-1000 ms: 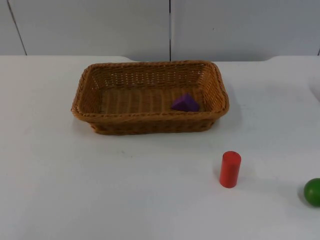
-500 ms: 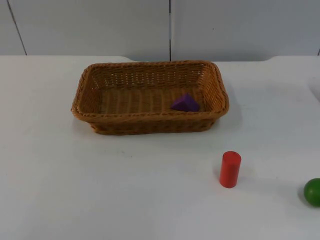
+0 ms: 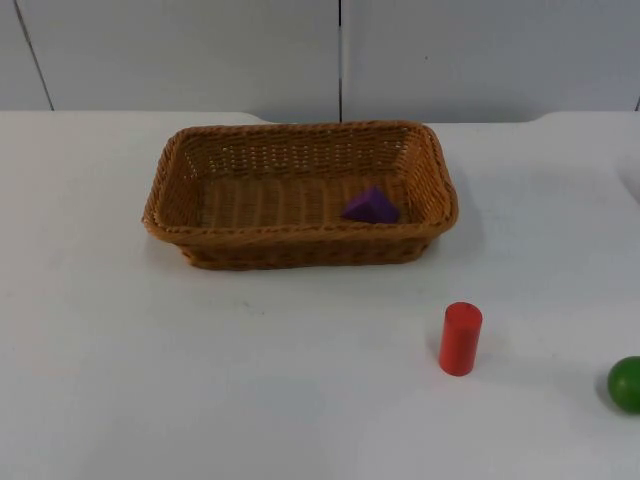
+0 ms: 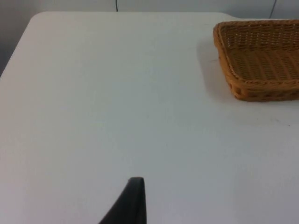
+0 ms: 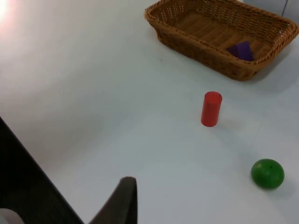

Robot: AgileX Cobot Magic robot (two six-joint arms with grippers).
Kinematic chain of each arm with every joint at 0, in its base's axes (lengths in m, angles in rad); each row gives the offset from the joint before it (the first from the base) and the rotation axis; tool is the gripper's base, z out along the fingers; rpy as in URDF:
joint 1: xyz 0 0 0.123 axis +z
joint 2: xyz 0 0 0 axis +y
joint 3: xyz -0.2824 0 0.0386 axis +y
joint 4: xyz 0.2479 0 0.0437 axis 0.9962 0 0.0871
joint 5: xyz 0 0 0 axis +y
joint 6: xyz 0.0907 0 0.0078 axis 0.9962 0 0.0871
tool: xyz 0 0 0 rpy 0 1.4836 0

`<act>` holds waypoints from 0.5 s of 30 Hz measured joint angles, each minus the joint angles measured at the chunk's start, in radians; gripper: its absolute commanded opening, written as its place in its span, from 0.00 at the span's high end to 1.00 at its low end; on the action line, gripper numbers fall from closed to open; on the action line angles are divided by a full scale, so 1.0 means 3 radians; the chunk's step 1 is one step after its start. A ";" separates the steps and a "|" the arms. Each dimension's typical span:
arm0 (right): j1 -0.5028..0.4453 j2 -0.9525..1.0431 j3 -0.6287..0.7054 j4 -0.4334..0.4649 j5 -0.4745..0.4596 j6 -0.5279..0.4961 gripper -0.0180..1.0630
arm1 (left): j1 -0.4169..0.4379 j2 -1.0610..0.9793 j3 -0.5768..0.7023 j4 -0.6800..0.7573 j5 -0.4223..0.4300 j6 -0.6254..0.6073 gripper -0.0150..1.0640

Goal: Pick up the basket with the left hand and place the triangular block into the basket with the right hand.

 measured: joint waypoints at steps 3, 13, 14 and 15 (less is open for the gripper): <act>-0.0053 0.0000 0.0000 0.0000 0.0000 0.0012 0.01 | 0.0000 0.0000 0.0000 -0.0007 0.0000 0.0026 0.01; -0.1265 0.0000 0.0000 0.0000 0.0000 0.0014 0.01 | 0.0000 0.0000 0.0000 -0.0013 0.0000 0.0026 0.01; -0.1439 0.0000 0.0000 0.0000 0.0000 0.0014 0.01 | 0.0000 0.0000 0.0000 -0.0013 0.0000 0.0026 0.01; -0.1439 0.0000 0.0000 0.0000 0.0000 0.0014 0.01 | 0.0000 0.0000 0.0000 -0.0013 0.0000 0.0026 0.01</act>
